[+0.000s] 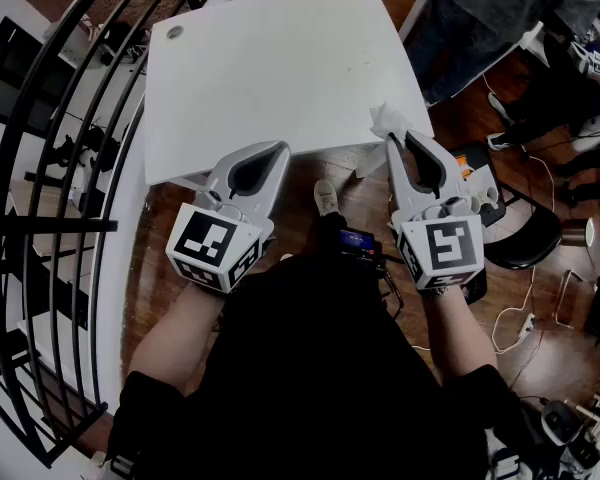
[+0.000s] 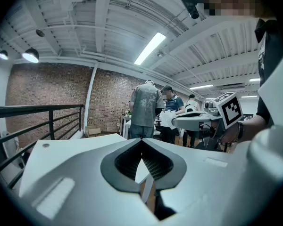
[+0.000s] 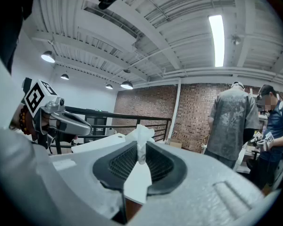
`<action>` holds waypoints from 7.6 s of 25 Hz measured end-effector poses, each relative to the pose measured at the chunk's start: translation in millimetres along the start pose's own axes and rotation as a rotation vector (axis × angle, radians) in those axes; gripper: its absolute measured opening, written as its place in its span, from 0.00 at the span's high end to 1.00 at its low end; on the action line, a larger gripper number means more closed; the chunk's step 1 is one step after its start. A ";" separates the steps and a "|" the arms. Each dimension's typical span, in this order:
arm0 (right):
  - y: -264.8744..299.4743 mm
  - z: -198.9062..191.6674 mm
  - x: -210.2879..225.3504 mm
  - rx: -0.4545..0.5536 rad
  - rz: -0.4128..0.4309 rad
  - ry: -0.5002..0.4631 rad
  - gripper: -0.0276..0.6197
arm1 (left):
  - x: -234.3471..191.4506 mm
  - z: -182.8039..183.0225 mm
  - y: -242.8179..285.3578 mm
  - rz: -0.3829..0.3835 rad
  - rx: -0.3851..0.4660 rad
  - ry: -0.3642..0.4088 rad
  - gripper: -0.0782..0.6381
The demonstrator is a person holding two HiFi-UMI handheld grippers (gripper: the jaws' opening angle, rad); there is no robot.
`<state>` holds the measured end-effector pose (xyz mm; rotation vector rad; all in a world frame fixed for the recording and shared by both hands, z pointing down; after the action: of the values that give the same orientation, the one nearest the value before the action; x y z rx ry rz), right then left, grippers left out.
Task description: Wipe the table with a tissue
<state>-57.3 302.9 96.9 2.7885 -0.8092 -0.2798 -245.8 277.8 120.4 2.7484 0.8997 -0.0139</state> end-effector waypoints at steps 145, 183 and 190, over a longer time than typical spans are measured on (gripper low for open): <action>275.0 -263.5 253.8 -0.638 0.327 0.004 0.91 | -26.2 -120.3 387.4 0.127 -0.534 -0.150 0.87; 296.2 -262.5 270.8 -0.574 0.288 -0.006 0.91 | -33.7 -124.9 406.6 0.124 -0.551 -0.164 0.87; 299.1 -262.7 276.0 -0.564 0.269 -0.006 0.91 | -33.9 -125.2 402.9 0.133 -0.565 -0.167 0.87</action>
<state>85.3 -51.6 394.7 2.1335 -0.9233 -0.3963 -46.8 -25.8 338.1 2.2332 0.5648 0.0297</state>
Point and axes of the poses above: the fingertips, and each gripper's own axes: y forward along the fingers, x to its right, z out of its top, the point moved 5 cm from there along -y, backward along the fingers, and after that the axes turned 15 degrees about z, right-handed, at the moved point
